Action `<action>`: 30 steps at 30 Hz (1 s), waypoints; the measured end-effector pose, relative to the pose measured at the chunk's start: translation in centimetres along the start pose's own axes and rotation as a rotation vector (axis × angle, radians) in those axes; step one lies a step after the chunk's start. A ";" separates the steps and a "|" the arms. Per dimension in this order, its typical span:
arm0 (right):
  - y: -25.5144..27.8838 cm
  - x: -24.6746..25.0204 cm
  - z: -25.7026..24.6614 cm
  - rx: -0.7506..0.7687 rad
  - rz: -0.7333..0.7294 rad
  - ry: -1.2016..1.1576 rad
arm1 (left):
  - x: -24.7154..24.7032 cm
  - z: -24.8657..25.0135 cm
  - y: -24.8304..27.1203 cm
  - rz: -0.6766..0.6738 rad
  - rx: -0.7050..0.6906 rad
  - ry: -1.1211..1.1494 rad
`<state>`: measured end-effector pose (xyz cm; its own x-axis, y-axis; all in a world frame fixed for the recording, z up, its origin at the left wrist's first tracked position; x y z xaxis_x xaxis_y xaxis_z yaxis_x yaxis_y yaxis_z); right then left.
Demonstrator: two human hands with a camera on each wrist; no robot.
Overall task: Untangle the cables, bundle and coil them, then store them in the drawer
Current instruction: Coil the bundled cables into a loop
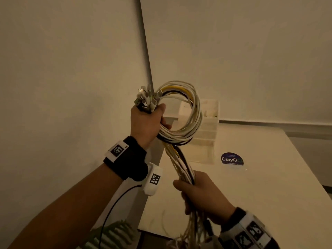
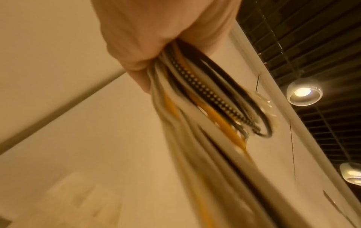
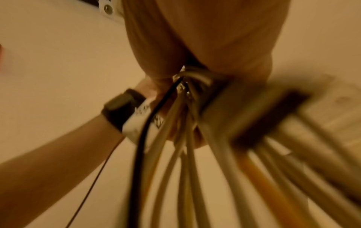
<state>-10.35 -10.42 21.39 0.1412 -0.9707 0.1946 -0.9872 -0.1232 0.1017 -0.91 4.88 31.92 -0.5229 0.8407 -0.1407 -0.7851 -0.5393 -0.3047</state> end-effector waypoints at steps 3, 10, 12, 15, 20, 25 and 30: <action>-0.1 1.5 -0.5 0.020 -0.059 0.156 | 1.1 0.2 -0.6 0.019 -0.087 -0.061; 0.1 2.6 -0.9 0.171 -0.004 0.505 | 2.9 -0.8 -2.3 0.084 -0.135 -0.222; 0.6 2.9 -2.2 0.354 0.040 0.685 | 3.0 -1.1 -2.9 0.043 -0.136 -0.301; 2.4 3.1 -5.2 0.610 -0.027 0.854 | 3.0 -1.1 -3.0 -0.146 -0.128 -0.431; 4.4 4.1 -11.3 1.205 -0.112 0.966 | 1.9 -2.0 -0.3 -0.622 -0.066 -0.371; 2.8 4.8 -13.4 1.482 0.034 0.597 | -1.1 -0.7 4.8 -0.881 -0.058 -0.252; 1.5 6.1 -13.7 1.601 0.229 0.232 | -1.6 -3.2 4.4 -0.751 0.142 -0.140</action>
<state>-9.96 -13.68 36.14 -0.1493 -0.9659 0.2117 -0.0328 -0.2091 -0.9773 -2.52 1.33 27.81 0.1366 0.9742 0.1794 -0.9755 0.1638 -0.1466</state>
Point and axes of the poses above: each hand's wrist, its own y-axis away from the middle knuckle, its own x-axis out of the back of the hand, z = x × y, the point moved 4 cm from there along -y, towards the middle knuckle, and after that the axes turned 14 degrees about z, right-handed, at the moved point
